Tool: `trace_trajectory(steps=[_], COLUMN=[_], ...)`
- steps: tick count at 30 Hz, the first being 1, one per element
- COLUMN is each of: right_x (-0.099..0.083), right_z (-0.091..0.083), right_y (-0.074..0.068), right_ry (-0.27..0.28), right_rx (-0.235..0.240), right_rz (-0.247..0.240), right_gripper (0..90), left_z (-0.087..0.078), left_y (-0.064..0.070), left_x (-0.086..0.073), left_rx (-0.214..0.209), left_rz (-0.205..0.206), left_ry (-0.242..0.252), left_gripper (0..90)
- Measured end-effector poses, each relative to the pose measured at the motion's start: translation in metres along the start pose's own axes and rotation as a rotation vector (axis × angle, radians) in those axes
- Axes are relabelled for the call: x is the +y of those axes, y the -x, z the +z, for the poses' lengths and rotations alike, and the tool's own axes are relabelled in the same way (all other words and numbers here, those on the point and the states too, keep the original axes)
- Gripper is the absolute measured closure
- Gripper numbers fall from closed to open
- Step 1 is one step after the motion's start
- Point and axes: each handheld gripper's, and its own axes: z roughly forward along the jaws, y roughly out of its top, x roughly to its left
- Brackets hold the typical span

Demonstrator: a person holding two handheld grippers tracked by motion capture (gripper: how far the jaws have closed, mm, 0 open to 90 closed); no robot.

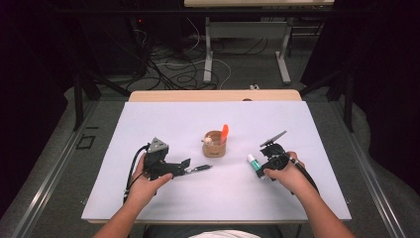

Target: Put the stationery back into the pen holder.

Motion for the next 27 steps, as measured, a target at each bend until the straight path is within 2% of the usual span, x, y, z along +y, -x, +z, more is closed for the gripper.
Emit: trace_trajectory(steps=[3,4,5,6,7,8,10,11,12,14,15,16,17,18,19,27], right_x=[0.0,-0.002,-0.002,-0.001,0.002,0.002,0.0,0.001,0.002,0.0,0.001,0.003,0.002,0.002,0.002,0.001], right_z=[-0.002,0.002,0.001,-0.002,-0.01,-0.012,-0.009,-0.01,-0.013,-0.009,-0.012,-0.02,-0.017,-0.018,-0.02,-0.03], right_y=[0.0,0.001,0.002,0.001,0.002,0.003,0.001,0.0,0.0,-0.001,-0.002,-0.004,-0.005,-0.006,-0.006,-0.013], right_ry=[0.006,0.101,0.112,0.085,-0.011,-0.015,0.091,0.102,0.083,0.207,0.196,0.106,0.183,0.193,0.209,0.318], right_rx=[0.005,0.037,0.045,0.035,0.0,-0.001,0.039,0.045,0.038,0.084,0.079,0.05,0.071,0.068,0.074,0.08], right_rz=[0.007,0.015,0.012,0.022,-0.004,-0.024,0.014,0.014,-0.009,0.001,-0.015,-0.02,-0.017,-0.01,-0.033,-0.076], right_gripper=[65.7,65.7,65.7,65.7,65.7,65.7,65.7,65.7,65.7,65.7,65.7,65.7,65.7,65.7,65.7,65.7], left_z=[0.0,0.0,-0.001,-0.001,-0.001,-0.001,-0.001,-0.001,-0.001,-0.001,-0.001,-0.001,-0.001,-0.001,-0.001,-0.002], left_y=[0.0,0.0,-0.001,-0.001,-0.001,-0.001,-0.001,-0.001,-0.001,-0.001,-0.001,0.0,-0.001,-0.001,-0.001,-0.003], left_x=[0.0,0.0,0.0,0.0,0.0,0.0,0.0,0.0,0.001,0.001,0.001,0.0,0.001,0.001,0.001,0.001], left_rx=[0.001,0.0,0.001,0.001,0.001,0.0,0.002,0.001,0.002,0.001,0.001,-0.002,0.001,-0.001,-0.002,-0.017], left_rz=[0.0,0.0,0.011,0.011,0.01,0.01,0.013,0.005,0.004,0.0,0.0,-0.008,0.0,-0.002,-0.003,-0.018], left_ry=[-0.001,-0.001,-0.009,-0.009,-0.008,-0.009,-0.008,-0.002,0.0,0.004,0.004,0.006,0.005,0.005,0.006,0.009], left_gripper=[3.5,3.5,3.5,3.5,3.5,3.5,3.5,3.5,3.5,3.5,3.5,3.5,3.5,3.5,3.5,3.5])
